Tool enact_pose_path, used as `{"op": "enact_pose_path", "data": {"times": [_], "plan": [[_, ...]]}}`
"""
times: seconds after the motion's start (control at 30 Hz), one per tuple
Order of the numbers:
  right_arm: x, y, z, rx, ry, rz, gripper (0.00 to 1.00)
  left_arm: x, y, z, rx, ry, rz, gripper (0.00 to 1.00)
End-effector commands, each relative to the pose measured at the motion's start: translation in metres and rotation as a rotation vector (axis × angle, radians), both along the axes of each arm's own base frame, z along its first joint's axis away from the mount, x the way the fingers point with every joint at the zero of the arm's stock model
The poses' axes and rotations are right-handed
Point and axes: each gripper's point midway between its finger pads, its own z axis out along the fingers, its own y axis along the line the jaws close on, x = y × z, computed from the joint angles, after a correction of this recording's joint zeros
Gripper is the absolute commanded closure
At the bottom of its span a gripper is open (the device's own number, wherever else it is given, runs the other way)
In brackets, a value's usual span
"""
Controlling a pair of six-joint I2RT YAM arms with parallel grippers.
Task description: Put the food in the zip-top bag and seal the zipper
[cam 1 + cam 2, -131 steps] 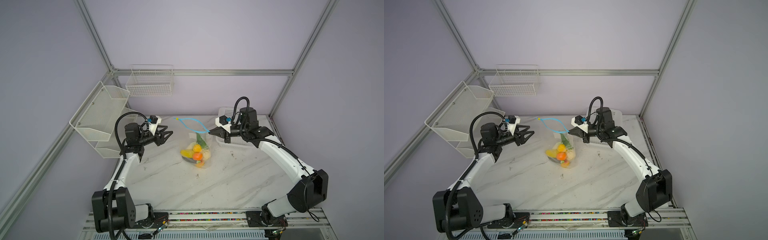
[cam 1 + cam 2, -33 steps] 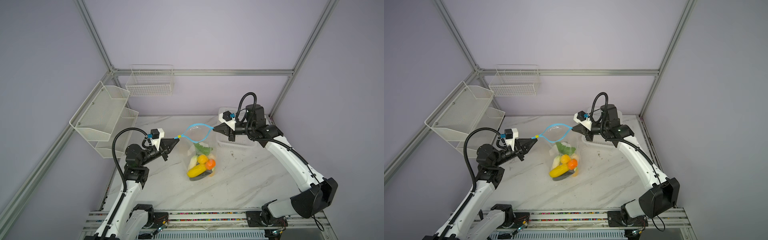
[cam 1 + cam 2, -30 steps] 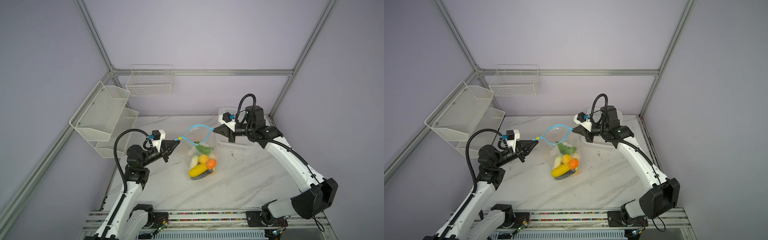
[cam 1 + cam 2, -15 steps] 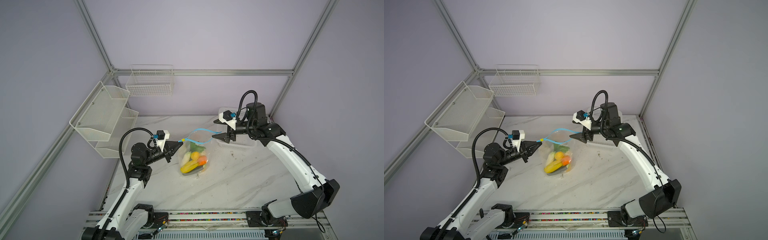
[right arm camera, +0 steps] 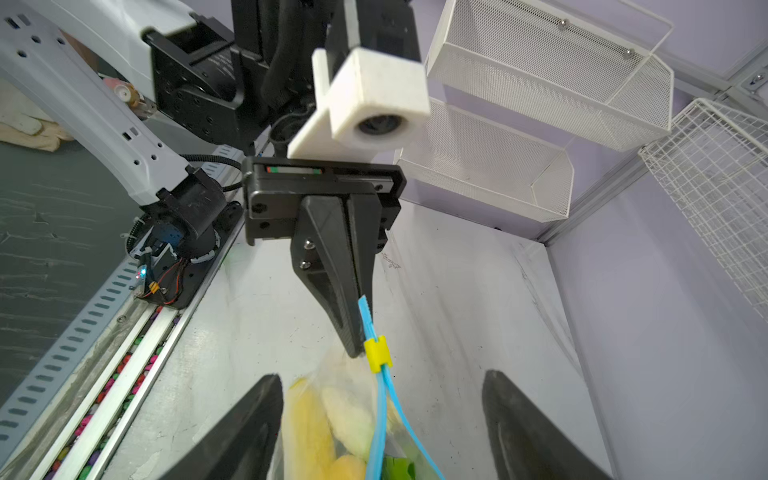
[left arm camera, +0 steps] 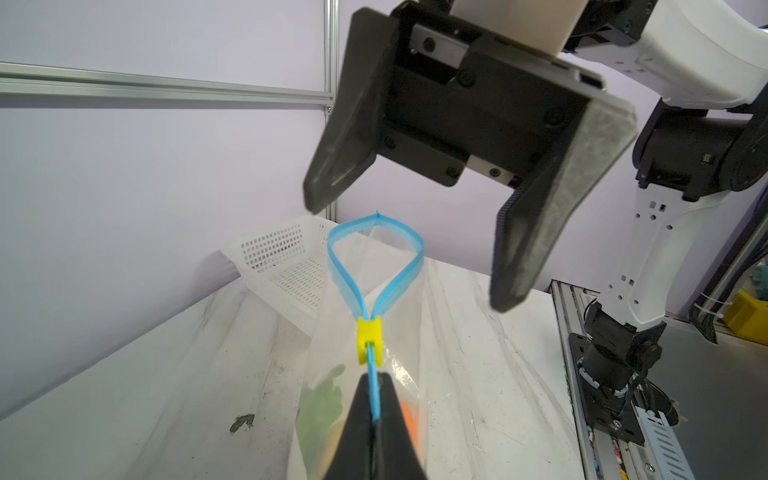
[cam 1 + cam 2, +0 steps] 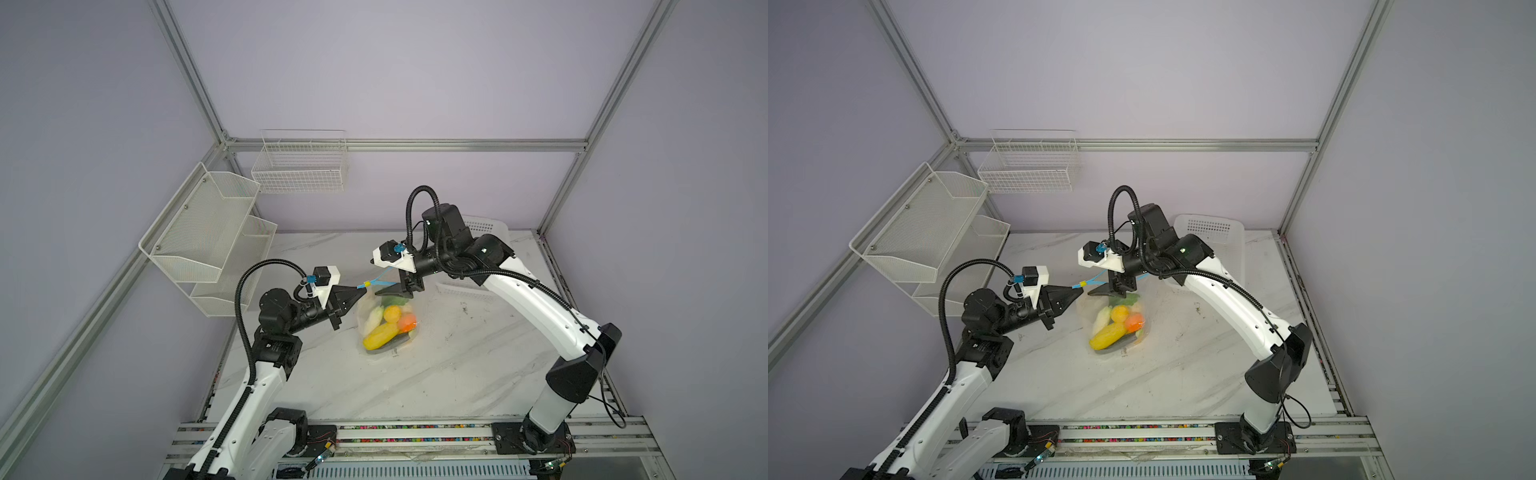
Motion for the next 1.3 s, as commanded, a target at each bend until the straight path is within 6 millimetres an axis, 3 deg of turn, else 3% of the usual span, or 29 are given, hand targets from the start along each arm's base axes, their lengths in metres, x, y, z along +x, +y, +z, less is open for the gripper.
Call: {"op": "enact_pose_path", "data": {"times": [0.0,0.33,0.73,0.9,1.1,1.27], "plan": [[-0.003,-0.002,-0.011,-0.081,-0.006,0.014,0.27,-0.014,-0.002,0.048,0.008,-0.164,-0.027,1.0],[-0.004,0.005,-0.032,-0.191,0.037,0.051,0.64,-0.012,-0.002,0.046,0.031,-0.172,-0.022,1.0],[-0.004,0.001,-0.028,-0.191,0.012,0.041,0.88,-0.012,-0.002,0.047,0.046,-0.181,-0.018,1.0],[-0.003,0.002,-0.03,-0.196,0.015,0.037,0.94,-0.012,-0.002,0.047,0.063,-0.172,-0.014,0.99],[-0.002,0.002,-0.031,-0.198,0.018,0.034,0.96,-0.012,0.0,0.049,0.083,-0.181,0.006,0.82],[-0.001,0.002,-0.032,-0.199,0.016,0.032,0.97,-0.012,0.001,0.049,0.105,-0.183,0.016,0.82]]}}
